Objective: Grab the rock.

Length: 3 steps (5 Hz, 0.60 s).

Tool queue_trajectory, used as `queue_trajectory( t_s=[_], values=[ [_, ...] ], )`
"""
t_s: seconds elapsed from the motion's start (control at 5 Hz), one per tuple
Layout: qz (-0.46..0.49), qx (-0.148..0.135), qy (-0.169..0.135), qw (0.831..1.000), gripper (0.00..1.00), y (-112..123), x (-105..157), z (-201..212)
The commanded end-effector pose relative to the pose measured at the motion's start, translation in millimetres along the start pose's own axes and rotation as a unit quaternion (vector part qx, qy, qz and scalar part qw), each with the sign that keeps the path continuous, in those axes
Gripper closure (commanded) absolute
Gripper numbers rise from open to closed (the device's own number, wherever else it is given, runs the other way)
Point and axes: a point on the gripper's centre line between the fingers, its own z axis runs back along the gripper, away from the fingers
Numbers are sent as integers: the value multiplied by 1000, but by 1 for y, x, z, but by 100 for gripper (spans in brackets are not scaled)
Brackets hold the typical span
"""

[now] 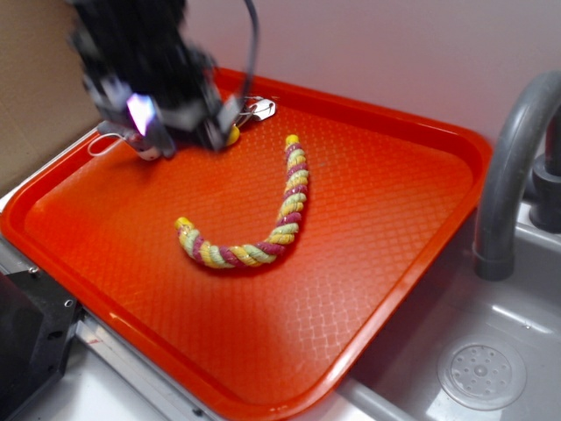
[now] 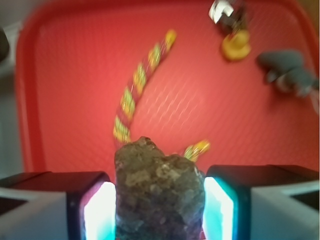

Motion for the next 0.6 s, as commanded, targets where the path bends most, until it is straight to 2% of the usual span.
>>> queue_trajectory(
  t_s=[0.0,0.2,0.4],
  values=[
    [40,-56,-61,996,100,42,36,76],
    [70,-40,-81,993,100,50,41,87],
    [59,-44,-60,995,100,48,45,79]
  ],
)
